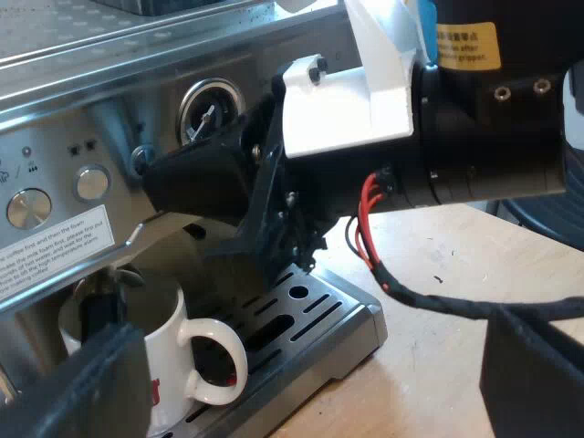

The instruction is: Place mug into machine

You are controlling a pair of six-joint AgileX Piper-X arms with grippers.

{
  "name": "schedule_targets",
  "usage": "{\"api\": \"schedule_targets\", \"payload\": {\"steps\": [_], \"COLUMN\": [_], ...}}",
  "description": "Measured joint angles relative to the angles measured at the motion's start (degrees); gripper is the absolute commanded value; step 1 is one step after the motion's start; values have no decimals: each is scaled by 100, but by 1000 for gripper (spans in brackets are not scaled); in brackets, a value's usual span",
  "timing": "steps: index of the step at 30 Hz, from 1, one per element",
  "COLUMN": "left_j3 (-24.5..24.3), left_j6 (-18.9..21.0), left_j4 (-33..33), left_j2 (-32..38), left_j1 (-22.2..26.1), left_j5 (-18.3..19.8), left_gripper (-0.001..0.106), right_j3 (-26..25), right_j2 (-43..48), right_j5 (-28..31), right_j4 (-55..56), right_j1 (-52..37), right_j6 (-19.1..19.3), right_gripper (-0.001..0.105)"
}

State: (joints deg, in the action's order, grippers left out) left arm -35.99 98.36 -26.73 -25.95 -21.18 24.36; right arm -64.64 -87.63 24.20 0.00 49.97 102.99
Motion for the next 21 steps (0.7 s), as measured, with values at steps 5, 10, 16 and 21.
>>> {"api": "schedule_targets", "payload": {"steps": [5,10,16,21], "left_j3": [0,-65,-429,-843], "left_j6": [0,195,232,232], "left_j4": [0,0,-77,-548], "left_j2": [0,0,-6,-6], "left_j1": [0,0,0,0], "left_j5": [36,81,104,8], "left_gripper": [81,81,81,81], "right_j3": [-15,-15,-15,-15], "right_j2": [193,647,1266,1771], "right_j5": [115,418,521,522], "right_j4": [777,1664,1994,2265], "right_j1": [112,444,623,622], "right_j6": [-36,-143,-312,-322], "right_gripper": [0,3,54,79]}}
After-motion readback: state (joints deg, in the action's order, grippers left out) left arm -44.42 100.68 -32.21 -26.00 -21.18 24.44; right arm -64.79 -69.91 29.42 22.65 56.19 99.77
